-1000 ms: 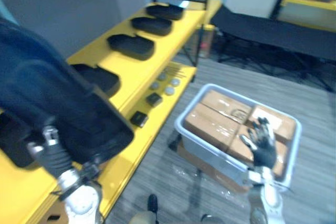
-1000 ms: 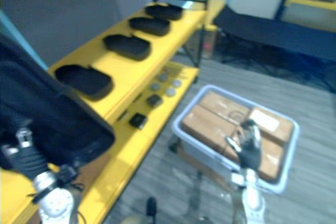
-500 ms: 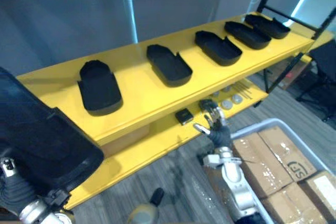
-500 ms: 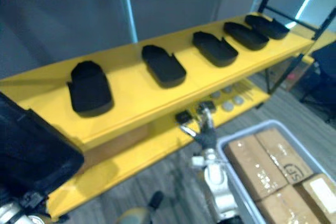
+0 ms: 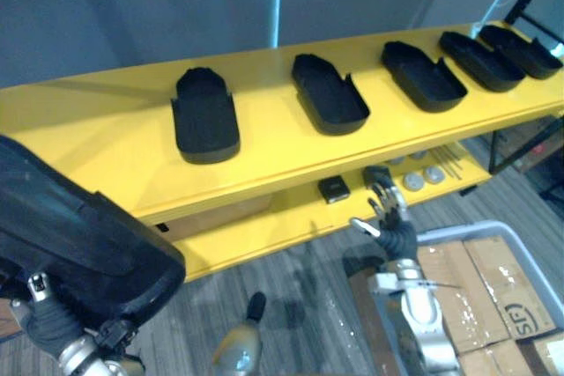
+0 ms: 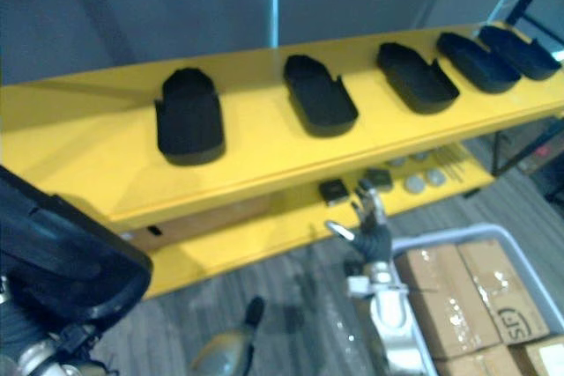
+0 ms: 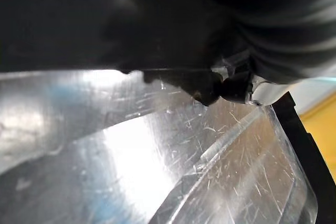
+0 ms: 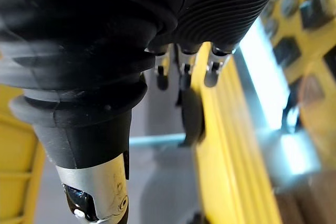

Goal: Walk over and take plastic housings, then place them on the shelf

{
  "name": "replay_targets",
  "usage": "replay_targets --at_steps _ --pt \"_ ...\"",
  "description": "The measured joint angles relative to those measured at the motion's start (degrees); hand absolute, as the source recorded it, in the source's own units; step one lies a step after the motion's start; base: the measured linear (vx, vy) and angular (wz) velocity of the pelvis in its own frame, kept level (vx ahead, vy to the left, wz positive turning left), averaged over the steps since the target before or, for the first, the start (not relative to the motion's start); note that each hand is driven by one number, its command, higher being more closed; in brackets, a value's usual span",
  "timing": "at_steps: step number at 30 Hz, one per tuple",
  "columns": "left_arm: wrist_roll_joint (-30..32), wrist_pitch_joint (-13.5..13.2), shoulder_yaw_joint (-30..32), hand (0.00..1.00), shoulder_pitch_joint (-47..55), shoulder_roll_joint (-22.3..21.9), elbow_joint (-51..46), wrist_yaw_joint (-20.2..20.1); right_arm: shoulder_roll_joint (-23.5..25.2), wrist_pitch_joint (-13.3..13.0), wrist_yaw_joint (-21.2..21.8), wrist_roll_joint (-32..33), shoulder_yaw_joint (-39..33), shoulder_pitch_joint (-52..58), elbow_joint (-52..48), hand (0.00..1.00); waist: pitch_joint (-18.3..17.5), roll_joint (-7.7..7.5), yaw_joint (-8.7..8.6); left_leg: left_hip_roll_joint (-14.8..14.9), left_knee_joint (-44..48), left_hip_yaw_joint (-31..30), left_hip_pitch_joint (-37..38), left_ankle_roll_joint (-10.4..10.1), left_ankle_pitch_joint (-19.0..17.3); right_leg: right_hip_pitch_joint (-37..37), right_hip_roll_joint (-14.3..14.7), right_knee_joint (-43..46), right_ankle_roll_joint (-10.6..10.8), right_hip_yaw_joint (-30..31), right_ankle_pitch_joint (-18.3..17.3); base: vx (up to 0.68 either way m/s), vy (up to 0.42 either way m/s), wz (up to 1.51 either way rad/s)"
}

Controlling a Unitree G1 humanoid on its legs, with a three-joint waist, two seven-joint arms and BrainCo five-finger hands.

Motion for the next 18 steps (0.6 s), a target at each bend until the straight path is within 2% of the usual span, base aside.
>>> replay_targets --at_steps 1,3,6,7,9,11,12,15,16,17,18 --pt "0.2 -0.1 -0.4 1.00 -0.1 0.1 0.0 -0.1 0.0 -0.3 0.0 -0.2 0.1 -0.2 0.0 0.00 0.1 0.23 -0.11 -0.2 0.3 0.2 0.0 0.1 -0.1 0.0 0.0 0.0 -0.6 1.1 -0.8 -0.10 0.052 -0.06" --pt "0.5 -0.8 -1.1 1.00 -2.1 0.8 0.0 -0.9 -0.1 -1.1 -0.2 -1.2 0.1 -0.1 0.3 0.00 0.6 0.85 -0.81 -0.7 0.3 1.2 -0.1 0.1 -0.1 -0.8 -0.2 1.1 0.0 2.7 -3.2 -0.13 0.046 0.15" --pt "0.8 -2.6 -2.8 1.00 -4.3 3.0 0.0 -3.7 0.0 -2.1 -1.5 -2.4 -0.2 2.2 0.4 0.00 0.6 0.95 -3.47 -1.5 0.2 1.4 -1.4 0.8 0.4 -3.0 0.9 5.0 -0.4 7.0 -6.4 -0.12 0.004 0.59" --pt "1.2 -2.7 -3.9 1.00 -5.6 4.5 0.0 -5.7 0.2 -2.5 -1.6 -3.3 -1.1 3.8 0.1 0.00 0.6 1.01 -4.30 -2.3 0.1 0.2 -2.0 1.3 0.9 -3.7 1.6 6.1 -0.7 8.9 -7.2 -0.09 -0.036 0.72" --pt "2.4 -4.2 -5.8 1.00 -7.2 6.7 -0.1 -8.8 0.4 -3.6 -1.6 -3.8 -2.2 5.7 -0.3 0.00 0.7 1.27 -4.87 -3.1 0.2 -1.5 -3.0 1.4 1.4 -4.4 1.8 7.0 -0.3 8.7 -7.0 -0.03 -0.024 0.57" --pt "3.2 -5.0 -8.0 1.00 -9.5 9.2 -0.9 -11.0 0.3 -6.0 -1.8 -5.7 -4.1 5.4 -0.4 0.00 1.7 2.40 -4.90 -2.9 0.2 -1.7 -4.4 1.8 2.2 -6.0 2.2 8.1 -0.4 8.9 -7.1 -0.04 -0.005 0.27" --pt "3.9 -5.0 -8.5 1.00 -10.3 9.8 -1.2 -11.0 0.2 -6.8 -2.1 -6.4 -4.7 4.7 -0.4 0.00 2.3 2.89 -4.90 -2.8 0.3 -1.7 -4.9 1.7 2.2 -6.6 2.2 8.5 -0.5 9.2 -7.2 -0.06 0.017 0.02" --pt "7.5 -6.3 -11.1 1.00 -14.1 12.3 -1.7 -10.6 -2.5 -9.8 -5.5 -10.2 -6.9 -1.0 -0.4 0.00 5.2 5.66 -5.22 -2.2 -0.8 -1.5 -7.2 1.2 1.7 -11.5 2.7 11.3 -2.3 12.4 -8.5 -0.08 0.038 0.01" --pt "9.4 -6.9 -11.6 1.00 -16.4 13.4 -1.7 -10.2 -2.9 -10.5 -6.7 -11.2 -7.8 -3.1 -0.3 0.00 7.8 5.00 -5.97 -2.5 0.7 0.2 -8.2 0.1 -1.8 -11.9 1.4 11.0 -2.7 12.8 -8.6 -0.07 0.094 0.09" --pt "10.1 -7.3 -11.5 1.00 -17.2 14.0 -1.7 -10.0 -2.9 -10.8 -7.2 -11.7 -8.2 -4.2 -0.3 0.00 8.8 4.35 -6.21 -2.9 4.4 0.7 -10.4 1.7 -2.4 -12.8 0.8 11.5 -2.6 12.7 -8.6 -0.04 0.091 -0.09" --pt "11.4 -8.0 -11.1 1.00 -18.3 15.4 -1.8 -9.0 -3.2 -11.5 -8.3 -12.6 -8.5 -6.1 -0.4 0.00 9.9 4.95 -5.97 -2.7 13.2 1.8 -13.0 3.2 -3.5 -14.6 0.5 13.1 -2.3 13.7 -8.9 -0.04 0.088 -0.23"
